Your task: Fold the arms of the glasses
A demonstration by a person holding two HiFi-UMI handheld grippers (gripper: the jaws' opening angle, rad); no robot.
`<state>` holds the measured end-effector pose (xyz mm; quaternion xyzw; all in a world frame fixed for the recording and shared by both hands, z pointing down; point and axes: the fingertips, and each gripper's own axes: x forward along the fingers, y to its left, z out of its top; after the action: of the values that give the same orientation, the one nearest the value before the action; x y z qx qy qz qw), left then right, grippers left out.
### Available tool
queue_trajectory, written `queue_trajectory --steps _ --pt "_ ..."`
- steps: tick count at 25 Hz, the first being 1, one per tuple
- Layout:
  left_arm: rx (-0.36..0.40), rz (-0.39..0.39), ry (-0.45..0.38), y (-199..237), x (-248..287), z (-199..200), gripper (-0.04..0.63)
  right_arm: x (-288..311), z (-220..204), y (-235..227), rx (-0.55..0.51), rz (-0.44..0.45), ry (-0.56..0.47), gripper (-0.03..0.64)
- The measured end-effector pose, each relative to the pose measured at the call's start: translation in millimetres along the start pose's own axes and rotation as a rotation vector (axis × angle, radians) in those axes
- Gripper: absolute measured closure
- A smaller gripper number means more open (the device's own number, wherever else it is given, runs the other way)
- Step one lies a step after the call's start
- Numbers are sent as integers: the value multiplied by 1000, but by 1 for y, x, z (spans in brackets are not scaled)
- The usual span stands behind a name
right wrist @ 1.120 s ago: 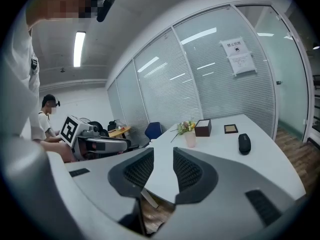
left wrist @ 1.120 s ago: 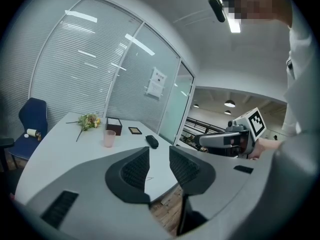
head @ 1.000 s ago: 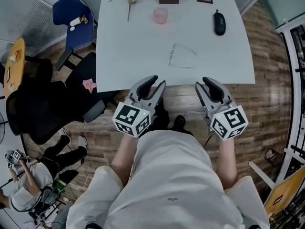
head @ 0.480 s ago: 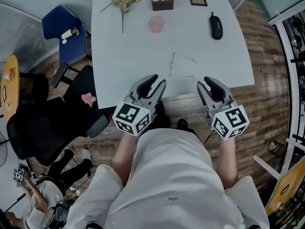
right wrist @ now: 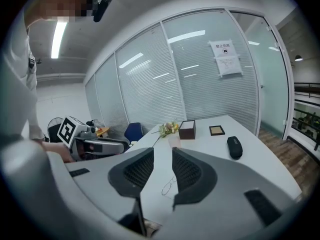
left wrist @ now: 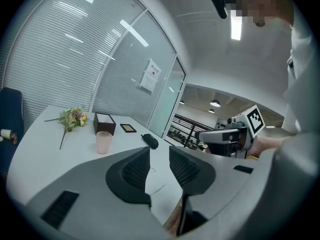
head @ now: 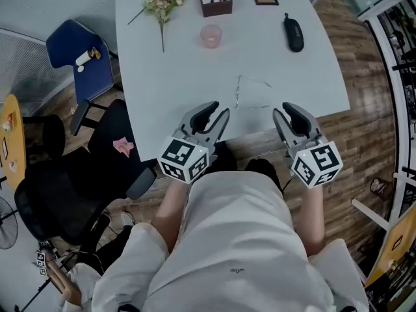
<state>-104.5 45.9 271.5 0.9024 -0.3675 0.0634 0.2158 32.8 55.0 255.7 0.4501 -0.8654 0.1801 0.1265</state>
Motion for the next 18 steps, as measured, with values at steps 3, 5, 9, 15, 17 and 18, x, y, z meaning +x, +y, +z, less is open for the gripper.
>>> queue_trajectory --steps 3,5,9,15,17,18 --pt "-8 -17 12 7 3 -2 468 6 -1 -2 2 -27 17 508" --pt "-21 -24 22 10 5 -6 468 9 -4 -2 7 -33 31 508" --pt "-52 -43 52 12 7 -18 468 12 -15 -3 25 -37 65 508" --pt "-89 -45 103 13 17 -37 468 25 -26 -10 30 -22 99 508" --pt "-104 -36 119 13 21 -43 468 26 -29 -15 34 -9 111 508" --pt "-110 -29 126 13 24 -44 468 28 -30 -18 34 -2 116 508"
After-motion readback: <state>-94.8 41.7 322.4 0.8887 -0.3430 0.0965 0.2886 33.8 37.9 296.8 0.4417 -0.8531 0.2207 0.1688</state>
